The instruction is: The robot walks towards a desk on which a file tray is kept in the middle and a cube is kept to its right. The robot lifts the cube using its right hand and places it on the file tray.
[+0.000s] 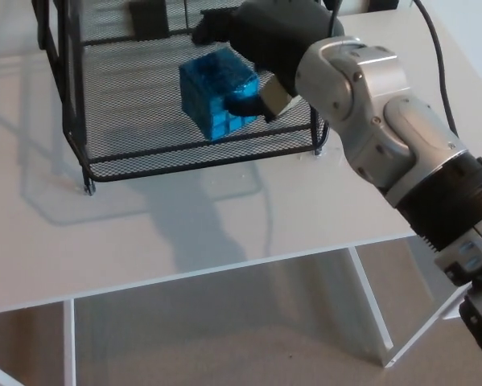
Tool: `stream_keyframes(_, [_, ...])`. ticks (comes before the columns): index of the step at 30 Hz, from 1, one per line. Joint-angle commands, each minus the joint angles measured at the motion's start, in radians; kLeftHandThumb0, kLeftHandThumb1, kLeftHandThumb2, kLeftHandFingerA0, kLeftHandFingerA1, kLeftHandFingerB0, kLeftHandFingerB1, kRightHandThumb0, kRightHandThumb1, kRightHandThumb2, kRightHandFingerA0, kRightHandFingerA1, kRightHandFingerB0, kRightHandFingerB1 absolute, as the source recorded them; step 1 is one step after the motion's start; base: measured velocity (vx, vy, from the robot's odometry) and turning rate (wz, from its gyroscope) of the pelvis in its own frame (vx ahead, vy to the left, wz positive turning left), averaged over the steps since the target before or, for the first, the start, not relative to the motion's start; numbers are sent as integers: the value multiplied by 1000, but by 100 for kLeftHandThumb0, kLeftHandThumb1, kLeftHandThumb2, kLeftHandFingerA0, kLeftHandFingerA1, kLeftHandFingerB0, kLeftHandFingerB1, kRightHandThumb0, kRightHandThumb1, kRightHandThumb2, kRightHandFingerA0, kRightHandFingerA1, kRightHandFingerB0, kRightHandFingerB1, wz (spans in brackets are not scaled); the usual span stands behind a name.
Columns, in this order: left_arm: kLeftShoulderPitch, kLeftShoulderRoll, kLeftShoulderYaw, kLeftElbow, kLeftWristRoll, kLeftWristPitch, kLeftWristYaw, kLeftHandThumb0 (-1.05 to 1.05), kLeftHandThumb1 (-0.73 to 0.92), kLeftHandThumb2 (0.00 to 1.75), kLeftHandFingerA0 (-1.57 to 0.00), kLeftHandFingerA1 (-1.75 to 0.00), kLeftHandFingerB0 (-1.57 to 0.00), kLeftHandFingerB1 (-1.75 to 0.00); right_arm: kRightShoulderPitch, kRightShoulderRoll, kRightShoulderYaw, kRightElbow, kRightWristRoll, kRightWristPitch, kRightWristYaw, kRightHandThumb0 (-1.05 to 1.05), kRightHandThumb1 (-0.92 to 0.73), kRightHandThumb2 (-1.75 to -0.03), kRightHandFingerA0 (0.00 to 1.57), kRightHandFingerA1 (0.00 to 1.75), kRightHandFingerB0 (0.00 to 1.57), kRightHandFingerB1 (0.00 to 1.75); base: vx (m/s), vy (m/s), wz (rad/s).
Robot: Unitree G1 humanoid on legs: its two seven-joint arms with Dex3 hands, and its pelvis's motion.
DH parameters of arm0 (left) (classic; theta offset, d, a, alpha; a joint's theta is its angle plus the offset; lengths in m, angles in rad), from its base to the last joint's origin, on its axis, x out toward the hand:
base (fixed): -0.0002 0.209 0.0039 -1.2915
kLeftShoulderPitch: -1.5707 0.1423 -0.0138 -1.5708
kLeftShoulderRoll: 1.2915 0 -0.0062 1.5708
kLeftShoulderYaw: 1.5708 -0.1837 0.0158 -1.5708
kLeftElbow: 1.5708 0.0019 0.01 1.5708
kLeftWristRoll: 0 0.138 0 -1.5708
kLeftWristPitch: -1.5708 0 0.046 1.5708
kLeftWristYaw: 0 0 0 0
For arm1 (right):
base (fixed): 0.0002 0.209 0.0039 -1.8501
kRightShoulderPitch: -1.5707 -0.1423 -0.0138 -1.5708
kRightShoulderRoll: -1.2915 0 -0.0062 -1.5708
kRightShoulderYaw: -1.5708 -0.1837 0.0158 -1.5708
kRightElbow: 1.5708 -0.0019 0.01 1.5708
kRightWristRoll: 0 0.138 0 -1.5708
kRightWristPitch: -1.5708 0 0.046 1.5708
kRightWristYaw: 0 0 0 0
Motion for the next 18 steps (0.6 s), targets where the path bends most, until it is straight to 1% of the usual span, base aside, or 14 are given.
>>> stream_keyframes(1, [20,23,-28,5,33,-14,21,-43,68,109,-51,-73,-32,-60,-64,-25,36,-27,-64,65,87,-72,-43,-64,0,0,0,1,0,0,0])
stream_keyframes(2, [19,25,-31,7,32,-2,23,-48,89,65,-47,-65,-37,-51,-88,-47,49,-35,-76,55,123,-89,-53,-85,0,25,0,8,0,0,0])
stream_keyframes(5, [12,23,-22,19,19,22,39,-48,87,66,-50,-76,-41,-58,-136,-90,66,-71,-89,56,202,-83,-48,-87,0,32,0,13,0,0,0])
stream_keyframes(7, [9,28,-26,30,24,17,39,-51,84,67,-51,-72,-37,-54,-155,-127,44,-113,-65,52,254,-80,-47,-86,0,32,0,13,0,0,0])
stream_keyframes(9, [13,32,-30,33,29,9,40,-53,83,68,-51,-73,-39,-57,-168,-151,34,-125,-54,27,267,-79,-45,-87,0,34,0,16,0,0,0])
stream_keyframes(10, [12,32,-30,35,28,10,41,-44,67,109,-53,-73,-30,-59,-175,-162,27,-135,-50,28,280,-81,-48,-87,0,32,0,12,0,0,0])
stream_keyframes(11, [14,31,-27,39,24,8,38,-44,66,108,-55,-75,-31,-60,-186,-178,18,-146,-40,25,299,-84,-51,-88,0,29,0,9,0,0,0])
stream_keyframes(12, [15,30,-24,41,20,6,35,-51,83,67,-51,-76,-38,-55,-204,-202,3,-166,-28,24,333,-88,-53,-88,0,29,0,8,0,0,0])
stream_keyframes(13, [15,30,-23,42,18,6,34,-51,83,67,-51,-76,-38,-55,-214,-216,-6,-179,-21,26,354,-88,-53,-88,0,29,0,8,0,0,0])
stream_keyframes(14, [19,28,-21,45,15,4,33,-51,83,67,-51,-76,-38,-55,-242,-269,-95,-235,70,48,438,-79,-48,-81,0,27,0,10,0,0,0])
stream_keyframes(15, [19,28,-21,46,15,3,33,-51,83,67,-51,-76,-38,-55,-241,-270,-97,-237,70,48,441,-79,-48,-81,0,27,0,10,0,0,0])
stream_keyframes(16, [22,39,-33,50,27,6,18,-45,66,109,-51,-74,-27,-58,-248,-285,-130,-243,95,43,442,-79,-45,-83,0,29,0,17,0,0,0])
stream_keyframes(17, [29,38,-38,43,32,-2,18,-52,86,65,-46,-65,-36,-50,-249,-312,-169,-274,113,54,448,-83,-49,-85,0,21,0,13,0,0,0])
stream_keyframes(18, [38,32,-37,29,29,1,24,-53,86,67,-49,-76,-33,-54,-257,-359,-267,-308,181,97,472,-89,-54,-85,0,16,0,7,0,0,0])
